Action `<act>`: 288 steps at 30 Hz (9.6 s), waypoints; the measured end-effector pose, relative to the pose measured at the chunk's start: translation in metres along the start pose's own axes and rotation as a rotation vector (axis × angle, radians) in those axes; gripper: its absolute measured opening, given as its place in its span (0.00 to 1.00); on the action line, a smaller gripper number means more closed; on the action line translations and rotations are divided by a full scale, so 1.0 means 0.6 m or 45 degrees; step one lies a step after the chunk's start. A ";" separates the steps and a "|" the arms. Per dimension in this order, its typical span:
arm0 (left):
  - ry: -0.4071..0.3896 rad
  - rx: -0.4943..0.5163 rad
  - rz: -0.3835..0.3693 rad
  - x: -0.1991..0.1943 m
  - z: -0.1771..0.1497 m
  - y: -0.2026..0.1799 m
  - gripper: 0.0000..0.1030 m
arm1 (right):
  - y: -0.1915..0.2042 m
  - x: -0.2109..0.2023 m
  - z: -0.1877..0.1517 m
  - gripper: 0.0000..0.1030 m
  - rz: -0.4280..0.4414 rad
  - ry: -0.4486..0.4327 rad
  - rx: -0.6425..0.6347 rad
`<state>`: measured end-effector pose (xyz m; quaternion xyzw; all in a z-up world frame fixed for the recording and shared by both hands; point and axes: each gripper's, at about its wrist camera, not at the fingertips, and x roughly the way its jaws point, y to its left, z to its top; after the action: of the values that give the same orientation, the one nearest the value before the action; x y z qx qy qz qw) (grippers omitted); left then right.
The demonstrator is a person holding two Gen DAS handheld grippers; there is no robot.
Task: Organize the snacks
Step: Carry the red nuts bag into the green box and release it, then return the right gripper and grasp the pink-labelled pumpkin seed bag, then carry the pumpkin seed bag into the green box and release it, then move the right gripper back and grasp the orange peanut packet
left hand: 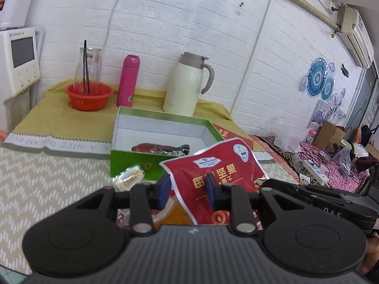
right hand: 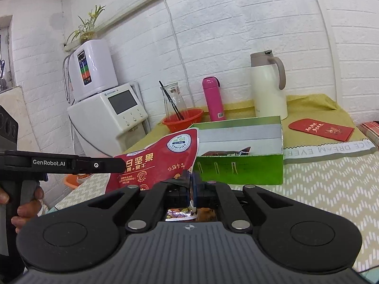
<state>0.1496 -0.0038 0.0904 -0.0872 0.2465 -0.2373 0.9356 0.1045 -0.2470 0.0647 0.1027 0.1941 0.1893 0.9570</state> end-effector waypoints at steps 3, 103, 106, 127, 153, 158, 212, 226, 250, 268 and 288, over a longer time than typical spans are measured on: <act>0.001 -0.019 -0.009 0.028 0.029 0.012 0.22 | -0.015 0.021 0.018 0.06 -0.004 -0.019 0.028; 0.188 0.029 -0.100 -0.001 -0.178 -0.033 0.93 | 0.051 -0.021 -0.174 1.00 -0.036 0.324 -0.367; 0.242 0.071 -0.154 0.023 -0.169 -0.037 0.90 | 0.056 -0.028 -0.181 1.00 -0.066 0.317 -0.315; 0.364 -0.136 -0.270 0.064 -0.184 0.015 0.53 | 0.063 -0.020 -0.188 1.00 -0.107 0.315 -0.148; 0.346 -0.131 -0.274 0.042 -0.193 0.012 0.39 | 0.095 0.002 -0.191 0.65 -0.127 0.285 -0.208; 0.294 -0.089 -0.261 0.024 -0.175 -0.003 0.37 | 0.104 -0.007 -0.181 0.56 -0.103 0.242 -0.230; -0.015 -0.036 0.179 0.259 0.104 0.123 0.90 | -0.003 0.302 0.028 1.00 -0.016 -0.007 -0.268; -0.038 0.009 0.158 0.157 0.099 0.075 0.90 | 0.029 0.220 0.039 1.00 -0.091 -0.026 -0.290; 0.109 -0.165 0.073 -0.006 -0.122 0.008 0.90 | 0.047 0.016 -0.099 1.00 -0.224 0.127 -0.237; 0.131 -0.164 0.025 -0.033 -0.150 0.030 0.90 | 0.012 0.078 -0.114 0.10 -0.156 0.212 0.023; 0.354 -0.110 -0.234 0.105 -0.165 -0.066 0.52 | -0.021 -0.056 -0.160 0.87 -0.153 0.181 -0.121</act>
<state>0.1323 -0.0735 -0.0107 -0.1160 0.3745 -0.3209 0.8622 0.0406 -0.2601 -0.0146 0.0316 0.2584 0.1472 0.9542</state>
